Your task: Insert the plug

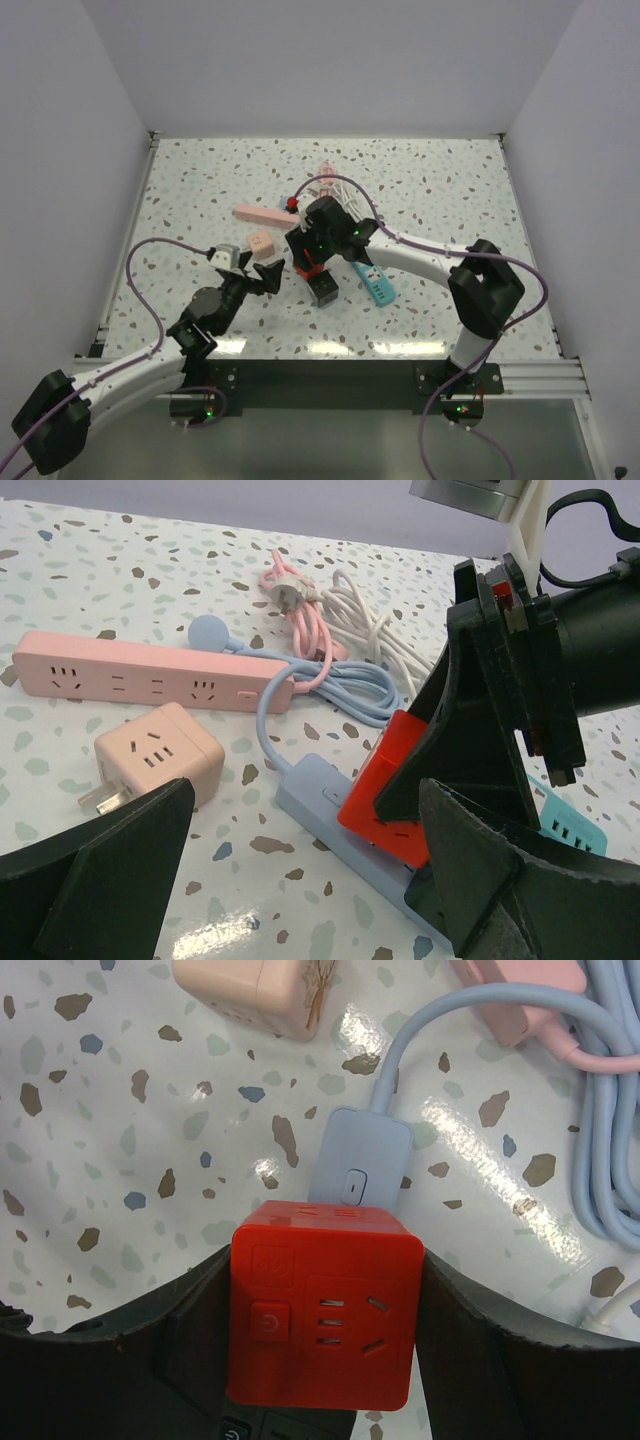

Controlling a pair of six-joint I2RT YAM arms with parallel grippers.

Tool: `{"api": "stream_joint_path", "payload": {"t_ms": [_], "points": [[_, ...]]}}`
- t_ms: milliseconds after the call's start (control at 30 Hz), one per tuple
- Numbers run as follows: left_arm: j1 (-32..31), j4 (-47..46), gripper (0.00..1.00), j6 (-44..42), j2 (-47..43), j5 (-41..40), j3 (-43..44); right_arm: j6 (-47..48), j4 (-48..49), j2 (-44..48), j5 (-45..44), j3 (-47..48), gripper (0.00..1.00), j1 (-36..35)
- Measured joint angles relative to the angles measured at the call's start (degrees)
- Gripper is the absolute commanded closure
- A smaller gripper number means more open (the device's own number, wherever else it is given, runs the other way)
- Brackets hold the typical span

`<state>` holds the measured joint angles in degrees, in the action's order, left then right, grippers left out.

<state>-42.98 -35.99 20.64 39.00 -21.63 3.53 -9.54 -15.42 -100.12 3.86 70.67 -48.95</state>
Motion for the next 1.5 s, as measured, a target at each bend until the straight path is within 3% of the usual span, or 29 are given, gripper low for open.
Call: {"api": "stream_joint_path", "payload": {"t_ms": [1500], "points": [[0.2,1.6,0.00,1.4,-4.2,0.4,0.0,-6.7,-0.6,-1.1,-10.0,-0.3,1.00,-2.9]]}}
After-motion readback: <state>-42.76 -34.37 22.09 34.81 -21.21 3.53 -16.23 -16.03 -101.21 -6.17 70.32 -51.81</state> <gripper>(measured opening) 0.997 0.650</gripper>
